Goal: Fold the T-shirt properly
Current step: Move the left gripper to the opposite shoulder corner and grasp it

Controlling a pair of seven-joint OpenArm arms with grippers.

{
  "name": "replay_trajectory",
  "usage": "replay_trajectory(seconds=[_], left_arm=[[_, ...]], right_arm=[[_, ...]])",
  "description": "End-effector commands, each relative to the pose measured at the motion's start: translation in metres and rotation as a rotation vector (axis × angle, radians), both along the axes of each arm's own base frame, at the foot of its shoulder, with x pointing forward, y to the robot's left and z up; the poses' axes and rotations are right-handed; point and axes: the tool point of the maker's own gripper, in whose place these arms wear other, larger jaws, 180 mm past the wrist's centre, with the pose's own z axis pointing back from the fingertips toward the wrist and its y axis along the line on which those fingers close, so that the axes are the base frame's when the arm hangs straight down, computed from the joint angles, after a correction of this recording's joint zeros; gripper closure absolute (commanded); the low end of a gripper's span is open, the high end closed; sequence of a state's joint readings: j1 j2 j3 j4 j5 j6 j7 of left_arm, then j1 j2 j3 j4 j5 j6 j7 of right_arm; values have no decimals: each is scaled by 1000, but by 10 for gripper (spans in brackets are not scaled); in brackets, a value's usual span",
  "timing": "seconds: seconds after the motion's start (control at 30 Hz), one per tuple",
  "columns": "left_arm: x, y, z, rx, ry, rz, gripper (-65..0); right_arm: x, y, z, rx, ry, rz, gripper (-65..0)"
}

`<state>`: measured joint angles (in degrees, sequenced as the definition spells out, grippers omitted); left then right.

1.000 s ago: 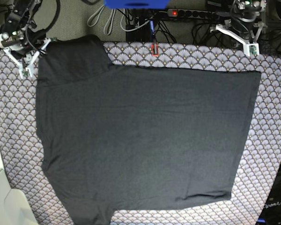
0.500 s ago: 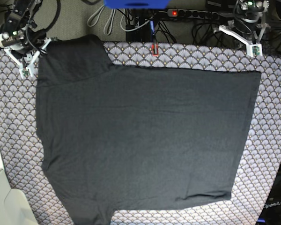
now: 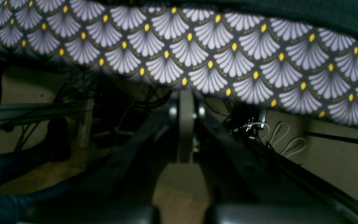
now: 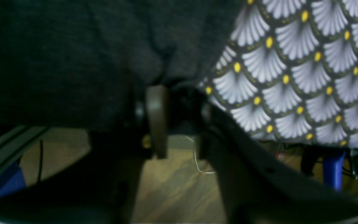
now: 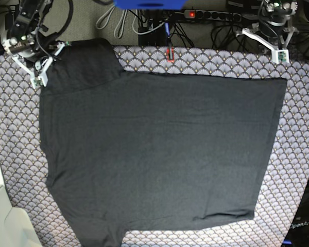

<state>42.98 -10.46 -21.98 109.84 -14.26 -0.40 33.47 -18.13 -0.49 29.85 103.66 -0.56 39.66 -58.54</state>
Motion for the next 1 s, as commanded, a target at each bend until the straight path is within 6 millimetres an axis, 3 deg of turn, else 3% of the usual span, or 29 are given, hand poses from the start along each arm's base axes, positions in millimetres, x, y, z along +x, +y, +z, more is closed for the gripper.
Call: replay_trajectory(seconds=[0.0,0.1,0.23,0.5,0.77,0.97], left_arm=[[3,2,6,10,-23,-7,-6],[3,4,7,14,-24,-2,-5],[11,6,11,19,-47,5,-3],[22,32,25,66,-98,62,-5],[35,41,31,81,-107,62,-5],[41,66,41,89,-125,176,-4]], right_arm=[[4,3,3,12,-18,10,-72],[3,3,3,10,-17,11,0],[3,2,3,7,-16,10,0],[3,1,3,4,-16,11,0],[4,1,4,4,-17,11,0],[5,1,4,4,-19,11,0]])
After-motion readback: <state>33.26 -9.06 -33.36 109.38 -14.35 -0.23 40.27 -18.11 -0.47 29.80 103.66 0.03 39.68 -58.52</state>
